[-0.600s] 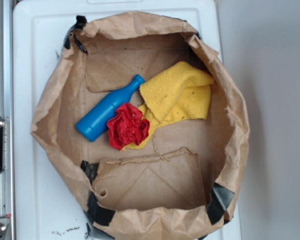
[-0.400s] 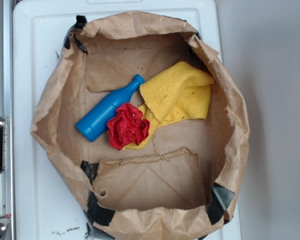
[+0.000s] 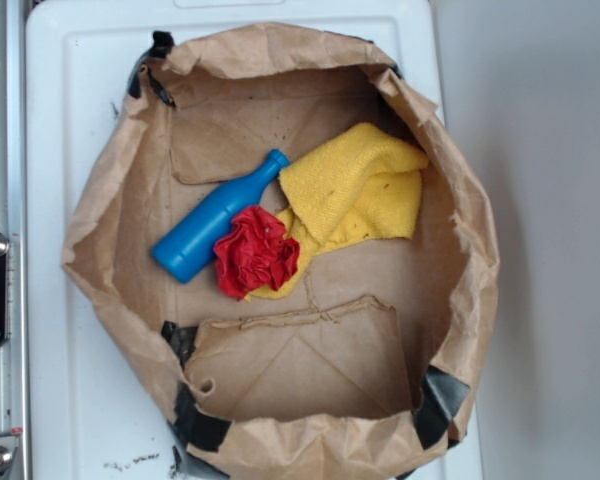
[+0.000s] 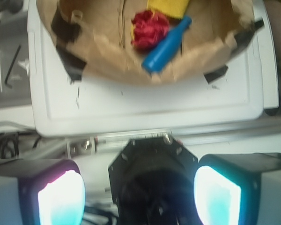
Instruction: Grab the red paper.
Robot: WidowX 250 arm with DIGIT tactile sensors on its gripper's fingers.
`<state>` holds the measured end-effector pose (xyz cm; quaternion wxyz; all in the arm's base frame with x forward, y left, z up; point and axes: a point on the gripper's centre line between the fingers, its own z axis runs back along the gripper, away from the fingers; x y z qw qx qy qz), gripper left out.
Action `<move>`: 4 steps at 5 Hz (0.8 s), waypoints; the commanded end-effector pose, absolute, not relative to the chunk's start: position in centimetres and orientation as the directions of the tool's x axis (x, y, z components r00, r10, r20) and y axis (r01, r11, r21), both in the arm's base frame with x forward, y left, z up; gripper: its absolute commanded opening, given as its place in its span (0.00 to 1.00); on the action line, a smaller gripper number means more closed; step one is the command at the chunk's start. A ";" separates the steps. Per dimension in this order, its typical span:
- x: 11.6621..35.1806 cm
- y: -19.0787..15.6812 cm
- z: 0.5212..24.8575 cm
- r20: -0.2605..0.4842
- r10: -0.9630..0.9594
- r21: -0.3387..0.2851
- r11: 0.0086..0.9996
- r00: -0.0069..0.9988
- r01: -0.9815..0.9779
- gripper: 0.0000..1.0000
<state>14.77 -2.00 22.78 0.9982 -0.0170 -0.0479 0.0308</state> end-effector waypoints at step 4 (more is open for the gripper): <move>29.0 1.1 19.9 0.463 -0.393 0.032 0.903 0.794 0.429 1.00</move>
